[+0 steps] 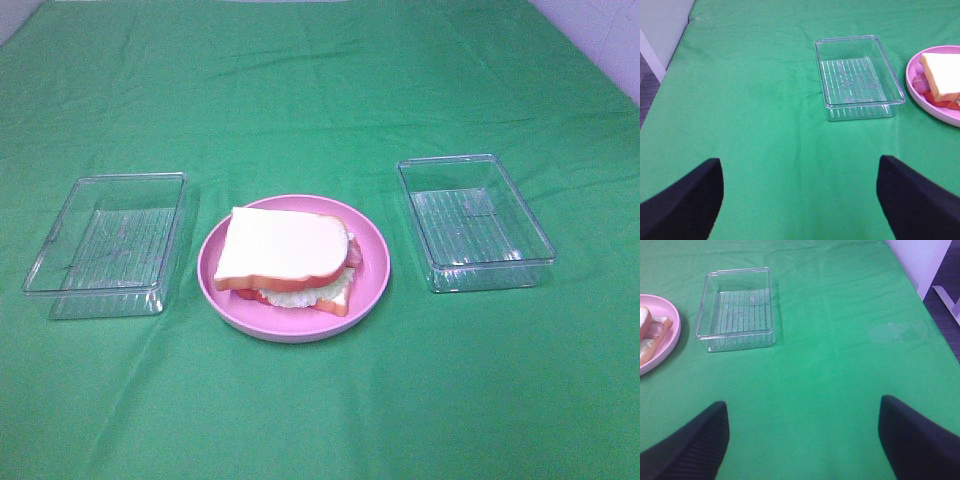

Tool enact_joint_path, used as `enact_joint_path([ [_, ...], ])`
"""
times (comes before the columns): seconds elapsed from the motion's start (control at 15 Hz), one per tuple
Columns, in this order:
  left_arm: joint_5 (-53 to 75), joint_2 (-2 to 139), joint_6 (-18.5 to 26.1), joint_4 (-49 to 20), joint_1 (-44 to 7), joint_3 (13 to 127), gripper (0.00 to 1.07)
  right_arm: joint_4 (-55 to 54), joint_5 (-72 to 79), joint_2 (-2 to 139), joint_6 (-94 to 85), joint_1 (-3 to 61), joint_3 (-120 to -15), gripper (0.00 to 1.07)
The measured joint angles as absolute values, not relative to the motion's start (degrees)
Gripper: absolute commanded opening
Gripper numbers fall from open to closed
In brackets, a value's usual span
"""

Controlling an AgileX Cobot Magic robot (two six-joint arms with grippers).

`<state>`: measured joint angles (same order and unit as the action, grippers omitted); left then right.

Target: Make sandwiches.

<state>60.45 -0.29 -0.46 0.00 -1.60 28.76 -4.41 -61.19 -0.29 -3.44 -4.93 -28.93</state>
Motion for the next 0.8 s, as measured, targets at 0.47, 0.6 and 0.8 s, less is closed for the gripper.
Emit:
enact_joint_path([
  [0.47, 60.4, -0.3, -0.5, 0.0, -1.6, 28.8, 0.79, -4.5, -61.2, -0.3, -3.4, -4.9, -28.9, 0.77],
  [0.6, 60.4, -0.3, -0.5, 0.0, -1.6, 28.8, 0.79, -4.5, -61.2, -0.3, -3.4, -4.9, -28.9, 0.77],
  [0.8, 60.4, -0.3, -0.5, 0.0, -1.6, 28.8, 0.79, -4.5, -61.2, -0.3, -3.4, -4.9, -28.9, 0.77],
])
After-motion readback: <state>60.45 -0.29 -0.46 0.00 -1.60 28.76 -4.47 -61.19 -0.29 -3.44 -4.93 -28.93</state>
